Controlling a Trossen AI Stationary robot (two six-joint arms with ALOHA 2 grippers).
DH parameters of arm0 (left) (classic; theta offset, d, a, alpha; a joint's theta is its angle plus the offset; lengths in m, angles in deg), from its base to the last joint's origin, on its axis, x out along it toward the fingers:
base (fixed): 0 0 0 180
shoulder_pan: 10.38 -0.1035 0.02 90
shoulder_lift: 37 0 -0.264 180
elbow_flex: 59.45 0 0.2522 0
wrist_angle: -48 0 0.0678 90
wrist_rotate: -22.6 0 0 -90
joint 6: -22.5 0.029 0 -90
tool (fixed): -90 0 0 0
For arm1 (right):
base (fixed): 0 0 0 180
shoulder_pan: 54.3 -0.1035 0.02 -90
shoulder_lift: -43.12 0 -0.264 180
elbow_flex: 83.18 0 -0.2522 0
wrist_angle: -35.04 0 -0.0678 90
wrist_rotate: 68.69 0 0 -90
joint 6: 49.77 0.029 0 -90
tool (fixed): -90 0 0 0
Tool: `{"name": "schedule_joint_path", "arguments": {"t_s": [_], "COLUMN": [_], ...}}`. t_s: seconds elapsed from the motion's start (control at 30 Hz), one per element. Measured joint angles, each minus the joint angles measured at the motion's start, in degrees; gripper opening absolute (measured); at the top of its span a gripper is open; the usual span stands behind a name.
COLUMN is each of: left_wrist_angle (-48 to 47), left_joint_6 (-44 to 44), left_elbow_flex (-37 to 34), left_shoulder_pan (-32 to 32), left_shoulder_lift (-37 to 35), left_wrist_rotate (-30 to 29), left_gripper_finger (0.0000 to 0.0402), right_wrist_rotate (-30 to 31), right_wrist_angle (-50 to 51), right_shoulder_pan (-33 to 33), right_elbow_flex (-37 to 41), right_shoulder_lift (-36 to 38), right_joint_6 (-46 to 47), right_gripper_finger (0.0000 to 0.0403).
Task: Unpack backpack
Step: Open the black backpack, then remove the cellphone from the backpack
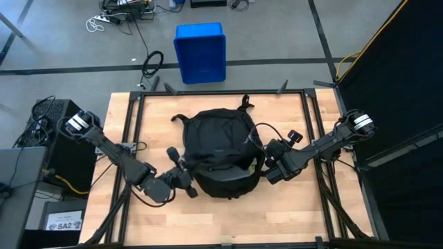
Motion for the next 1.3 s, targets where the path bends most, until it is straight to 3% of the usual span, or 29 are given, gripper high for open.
{"name": "schedule_joint_path", "arguments": {"t_s": [0.2,0.33,0.47,0.6,0.7,0.8,1.03,1.17,1.3], "left_wrist_angle": [-0.10,-0.37,-0.39,-0.42,-0.44,-0.44,-0.37,0.19,2.19], "left_joint_6": [0.13,-0.63,-1.40,-2.26,-2.98,-4.44,-6.25,-7.51,-7.58], "left_elbow_flex": [0.00,0.02,0.02,0.02,0.02,0.02,0.02,0.02,0.02], "left_shoulder_pan": [-0.50,-2.34,-4.15,-5.54,-6.87,-8.45,-11.70,-13.84,-15.35], "left_shoulder_lift": [-0.70,0.08,0.69,0.82,0.82,1.13,3.96,6.66,8.83], "left_wrist_rotate": [-0.32,2.77,5.63,6.55,9.46,12.07,13.85,16.57,18.42], "left_gripper_finger": [0.0000,0.0000,0.0000,0.0000,0.0000,0.0000,0.0000,0.0000,0.0000], "right_wrist_rotate": [-0.72,-1.50,1.27,4.13,8.05,10.19,-2.06,-8.25,-10.06], "right_wrist_angle": [-1.24,0.31,6.08,5.10,-4.29,-19.81,-60.20,-71.74,-72.96], "right_shoulder_pan": [-0.19,-1.16,-2.68,-4.07,-5.35,-6.13,-6.61,-6.15,-4.90], "right_elbow_flex": [-0.04,-1.81,-5.62,-9.70,-10.96,-10.94,-7.61,-4.87,-2.58], "right_shoulder_lift": [0.00,-0.02,-0.04,-0.04,-0.04,-0.04,-0.13,-0.20,-0.20], "right_joint_6": [-0.96,-3.02,-2.12,-1.95,-7.12,-17.12,-50.09,-56.48,-56.13], "right_gripper_finger": [0.0014,0.0048,0.0085,0.0116,0.0130,0.0137,0.0132,0.0121,0.0113]}}
